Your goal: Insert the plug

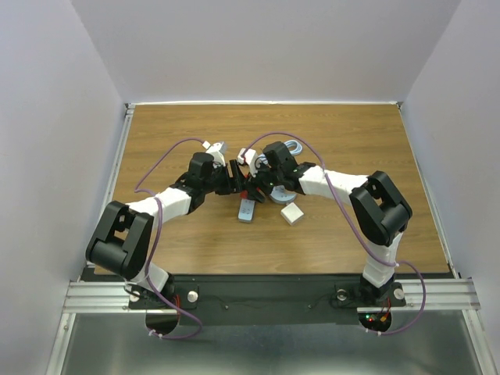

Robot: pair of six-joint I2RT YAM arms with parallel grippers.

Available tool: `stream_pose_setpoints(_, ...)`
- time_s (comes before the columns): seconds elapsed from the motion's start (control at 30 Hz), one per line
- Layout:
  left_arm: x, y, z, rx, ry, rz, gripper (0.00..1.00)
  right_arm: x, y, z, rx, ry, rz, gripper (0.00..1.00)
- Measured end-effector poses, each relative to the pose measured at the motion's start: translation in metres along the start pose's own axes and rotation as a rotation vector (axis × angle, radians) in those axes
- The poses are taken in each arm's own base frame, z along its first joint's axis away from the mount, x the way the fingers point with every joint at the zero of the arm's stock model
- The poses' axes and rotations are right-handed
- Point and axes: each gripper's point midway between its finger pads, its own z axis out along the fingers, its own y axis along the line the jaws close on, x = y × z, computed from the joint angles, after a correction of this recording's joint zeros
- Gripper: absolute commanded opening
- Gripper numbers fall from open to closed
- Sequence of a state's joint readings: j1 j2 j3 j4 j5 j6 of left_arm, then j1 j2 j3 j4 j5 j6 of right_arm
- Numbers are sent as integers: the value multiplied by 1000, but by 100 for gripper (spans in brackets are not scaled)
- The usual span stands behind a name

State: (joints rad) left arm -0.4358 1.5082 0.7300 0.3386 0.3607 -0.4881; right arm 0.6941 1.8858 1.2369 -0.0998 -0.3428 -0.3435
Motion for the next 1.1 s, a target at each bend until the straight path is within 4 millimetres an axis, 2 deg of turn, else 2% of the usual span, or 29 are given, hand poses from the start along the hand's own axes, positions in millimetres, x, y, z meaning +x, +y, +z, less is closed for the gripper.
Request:
stream_pose_setpoints(0.2,-1,-1,1,6,-3,11,70,0,-1,0,10,0,16,15)
stream_pose_setpoints(0.3,-1,-1,1,8,-5,14,67,0,-1,0,14,0,24,25)
stream_pose_setpoints(0.33,-1,-2,1,10,-6,15,66,0,-1,0,15,-1,26,37)
stream_pose_setpoints(0.37,-1,-2,1,11,-6,16,65,0,-1,0,16,-1,29,41)
stream_pose_setpoints(0.53,-1,-5,2,21,-8,22,59,0,-1,0,22,-6,35,43)
stream_pose_setpoints(0.73,-2,-9,2,35,-12,29,50,0,-1,-1,29,-15,45,54)
stream_pose_setpoints(0.9,-3,-11,3,39,-17,32,41,0,-1,-2,37,-23,58,68)
stream_pose_setpoints(0.93,-3,-11,3,40,-18,33,38,0,-1,-2,39,-23,59,76)
stream_pose_setpoints(0.97,-3,-11,3,40,-18,34,37,0,-1,-2,39,-24,61,80)
stream_pose_setpoints(1.1,-4,-10,3,35,-20,35,33,3,3,-4,42,-9,101,83)
